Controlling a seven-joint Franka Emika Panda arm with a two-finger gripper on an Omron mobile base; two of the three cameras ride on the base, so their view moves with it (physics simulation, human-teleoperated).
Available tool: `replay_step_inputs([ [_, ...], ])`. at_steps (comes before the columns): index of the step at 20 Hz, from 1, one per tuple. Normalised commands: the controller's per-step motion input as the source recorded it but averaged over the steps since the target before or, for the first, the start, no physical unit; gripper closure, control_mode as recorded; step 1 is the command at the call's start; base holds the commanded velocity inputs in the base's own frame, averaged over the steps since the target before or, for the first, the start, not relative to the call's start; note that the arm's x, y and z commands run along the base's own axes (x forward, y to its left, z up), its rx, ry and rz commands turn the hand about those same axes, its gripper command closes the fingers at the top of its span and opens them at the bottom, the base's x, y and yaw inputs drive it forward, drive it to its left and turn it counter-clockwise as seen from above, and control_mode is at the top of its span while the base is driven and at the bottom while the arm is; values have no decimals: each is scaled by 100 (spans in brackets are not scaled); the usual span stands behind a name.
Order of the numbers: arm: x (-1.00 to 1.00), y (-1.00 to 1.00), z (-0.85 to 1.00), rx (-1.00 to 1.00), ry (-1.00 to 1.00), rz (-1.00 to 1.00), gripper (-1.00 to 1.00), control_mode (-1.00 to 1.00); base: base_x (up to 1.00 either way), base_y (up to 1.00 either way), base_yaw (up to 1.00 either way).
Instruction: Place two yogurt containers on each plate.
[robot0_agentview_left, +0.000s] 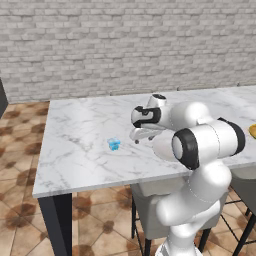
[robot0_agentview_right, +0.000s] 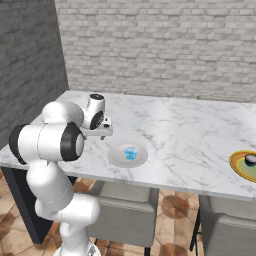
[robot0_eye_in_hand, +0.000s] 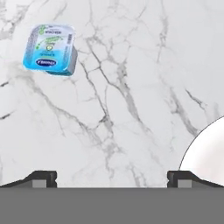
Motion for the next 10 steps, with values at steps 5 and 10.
replay_step_inputs([
  [5, 0, 67, 0, 0, 0, 7, -100, -100, 0, 0, 0],
  [10, 3, 46, 0, 0, 2, 1, -100, -100, 0, 0, 0],
])
